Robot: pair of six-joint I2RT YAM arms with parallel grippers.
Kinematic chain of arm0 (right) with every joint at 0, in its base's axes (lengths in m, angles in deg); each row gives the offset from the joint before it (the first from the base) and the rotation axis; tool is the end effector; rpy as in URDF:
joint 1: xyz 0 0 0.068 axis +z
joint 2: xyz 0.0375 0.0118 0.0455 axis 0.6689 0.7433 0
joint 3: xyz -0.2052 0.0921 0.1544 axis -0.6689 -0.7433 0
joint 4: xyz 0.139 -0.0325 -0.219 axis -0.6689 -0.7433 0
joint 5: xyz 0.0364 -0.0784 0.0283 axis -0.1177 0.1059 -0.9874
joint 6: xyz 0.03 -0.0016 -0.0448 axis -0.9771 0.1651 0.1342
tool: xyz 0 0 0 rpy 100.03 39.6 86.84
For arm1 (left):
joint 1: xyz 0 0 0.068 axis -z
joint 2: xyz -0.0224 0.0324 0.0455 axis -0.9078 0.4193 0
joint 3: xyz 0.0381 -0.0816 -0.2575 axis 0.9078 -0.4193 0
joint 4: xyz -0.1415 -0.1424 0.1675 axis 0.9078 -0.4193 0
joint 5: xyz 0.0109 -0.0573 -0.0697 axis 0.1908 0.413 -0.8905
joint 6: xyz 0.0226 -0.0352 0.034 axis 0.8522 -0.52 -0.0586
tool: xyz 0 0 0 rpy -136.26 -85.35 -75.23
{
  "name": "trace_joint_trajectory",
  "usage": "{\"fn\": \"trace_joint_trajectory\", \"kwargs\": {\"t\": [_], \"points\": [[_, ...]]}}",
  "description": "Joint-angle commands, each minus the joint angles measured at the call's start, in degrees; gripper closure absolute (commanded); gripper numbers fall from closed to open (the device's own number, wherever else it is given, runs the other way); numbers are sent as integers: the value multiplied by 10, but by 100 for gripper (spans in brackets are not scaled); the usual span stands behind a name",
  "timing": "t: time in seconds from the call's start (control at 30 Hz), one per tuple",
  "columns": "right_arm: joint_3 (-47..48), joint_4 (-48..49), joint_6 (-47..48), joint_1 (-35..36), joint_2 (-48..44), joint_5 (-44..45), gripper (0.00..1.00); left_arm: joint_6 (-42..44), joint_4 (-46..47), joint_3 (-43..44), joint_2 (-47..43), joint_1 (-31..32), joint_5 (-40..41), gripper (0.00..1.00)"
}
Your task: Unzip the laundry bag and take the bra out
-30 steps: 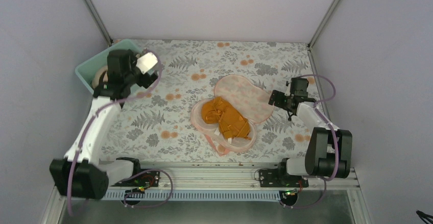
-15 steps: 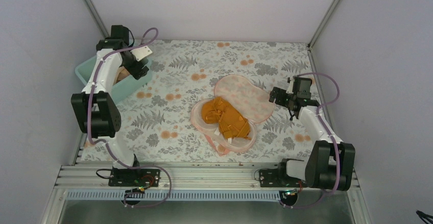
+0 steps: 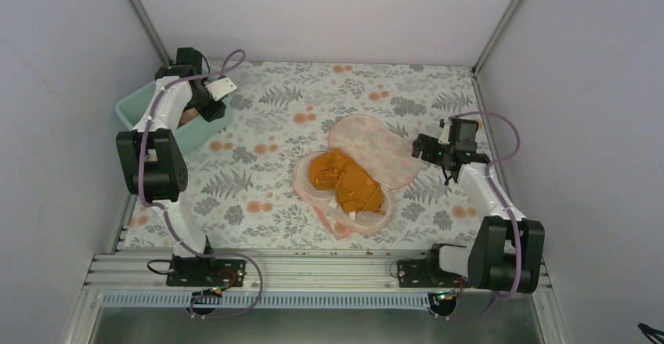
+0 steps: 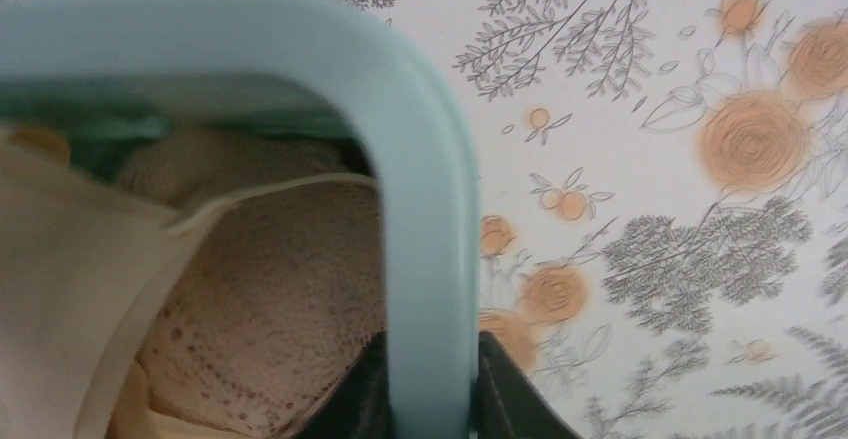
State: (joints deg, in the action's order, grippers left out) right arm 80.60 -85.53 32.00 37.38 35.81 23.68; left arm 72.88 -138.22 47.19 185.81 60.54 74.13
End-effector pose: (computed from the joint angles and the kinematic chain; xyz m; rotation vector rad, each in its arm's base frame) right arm 0.2497 -0.0150 0.2132 0.3112 2.4235 0.2447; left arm 0.3930 0.0267 0.2604 1.0805 2.5408 0.0411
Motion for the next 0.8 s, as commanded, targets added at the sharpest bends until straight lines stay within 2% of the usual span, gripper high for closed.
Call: {"fn": "trace_joint_trajectory", "kwargs": {"t": [0.0,0.07,0.27,0.4,0.6,0.77], "points": [[2,3,8,-2,-10,-9,0,18,-4,-32,-36,1,-26,93],[2,2,10,-2,-14,-12,0,22,-16,-44,-58,7,-40,98],[6,-1,22,-1,-24,-73,0,45,-60,-131,-152,61,-73,98],[17,-17,24,19,-19,-129,4,41,-73,-209,-232,115,-79,98],[39,-40,15,102,-15,-141,7,-8,-97,-296,-309,191,-80,98],[55,-52,17,195,-19,-138,8,-56,-84,-366,-363,287,-74,98]]}}
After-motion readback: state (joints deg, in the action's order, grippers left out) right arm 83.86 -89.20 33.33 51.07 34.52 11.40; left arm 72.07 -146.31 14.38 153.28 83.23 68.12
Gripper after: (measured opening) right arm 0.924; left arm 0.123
